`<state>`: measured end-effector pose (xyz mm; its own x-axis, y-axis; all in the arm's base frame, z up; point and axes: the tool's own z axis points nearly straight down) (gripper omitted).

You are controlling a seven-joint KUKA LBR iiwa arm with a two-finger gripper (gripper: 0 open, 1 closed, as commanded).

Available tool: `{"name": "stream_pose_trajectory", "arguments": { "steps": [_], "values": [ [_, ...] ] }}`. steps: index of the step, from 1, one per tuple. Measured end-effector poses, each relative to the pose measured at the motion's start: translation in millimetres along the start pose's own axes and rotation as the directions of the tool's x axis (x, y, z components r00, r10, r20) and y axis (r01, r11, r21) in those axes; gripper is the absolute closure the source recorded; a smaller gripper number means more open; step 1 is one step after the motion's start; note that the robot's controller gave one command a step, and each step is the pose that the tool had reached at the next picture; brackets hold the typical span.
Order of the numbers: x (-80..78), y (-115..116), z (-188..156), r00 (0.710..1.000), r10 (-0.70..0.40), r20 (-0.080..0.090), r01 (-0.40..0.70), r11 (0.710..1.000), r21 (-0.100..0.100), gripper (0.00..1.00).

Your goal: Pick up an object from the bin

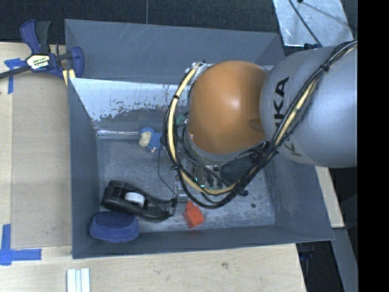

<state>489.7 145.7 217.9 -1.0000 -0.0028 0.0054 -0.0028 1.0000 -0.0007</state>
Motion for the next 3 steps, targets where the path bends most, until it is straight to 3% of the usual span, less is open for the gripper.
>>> {"name": "stream_pose_trajectory", "arguments": {
  "steps": [1, 2, 3],
  "values": [
    [-0.9, 46, 146, 0.998, -0.065, 0.000, 0.065, 0.998, 0.000, 0.00],
    [-3.1, 45, 142, 0.998, -0.059, 0.007, 0.059, 0.998, -0.001, 1.00],
    [-7.4, 52, 16, 0.997, -0.081, 0.009, 0.081, 0.997, 0.000, 1.00]
  ]
}}
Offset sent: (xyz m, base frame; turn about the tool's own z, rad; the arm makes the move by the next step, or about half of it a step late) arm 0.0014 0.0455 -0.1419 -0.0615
